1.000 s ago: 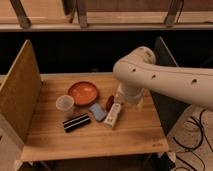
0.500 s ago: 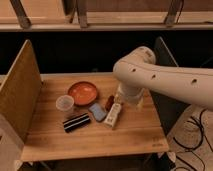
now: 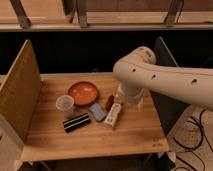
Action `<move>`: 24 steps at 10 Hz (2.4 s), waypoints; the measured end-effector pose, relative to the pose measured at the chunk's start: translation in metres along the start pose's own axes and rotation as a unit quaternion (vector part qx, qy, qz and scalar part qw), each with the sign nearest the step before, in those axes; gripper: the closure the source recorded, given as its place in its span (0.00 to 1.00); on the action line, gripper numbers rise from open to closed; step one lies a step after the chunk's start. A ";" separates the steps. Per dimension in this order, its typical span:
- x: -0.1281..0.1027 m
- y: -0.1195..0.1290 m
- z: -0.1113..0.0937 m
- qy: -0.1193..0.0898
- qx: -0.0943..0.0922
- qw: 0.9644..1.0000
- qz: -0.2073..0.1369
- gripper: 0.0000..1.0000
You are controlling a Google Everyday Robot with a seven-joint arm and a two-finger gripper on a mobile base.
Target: Place the white sponge in the ceramic cup
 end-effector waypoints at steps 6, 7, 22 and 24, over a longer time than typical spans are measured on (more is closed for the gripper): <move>0.000 0.000 0.000 0.000 0.000 1.000 0.000 0.35; 0.000 0.000 0.000 0.000 0.000 1.000 0.000 0.35; -0.007 0.039 -0.022 -0.022 -0.014 0.923 -0.384 0.35; -0.042 0.073 -0.017 -0.073 -0.012 0.898 -0.433 0.35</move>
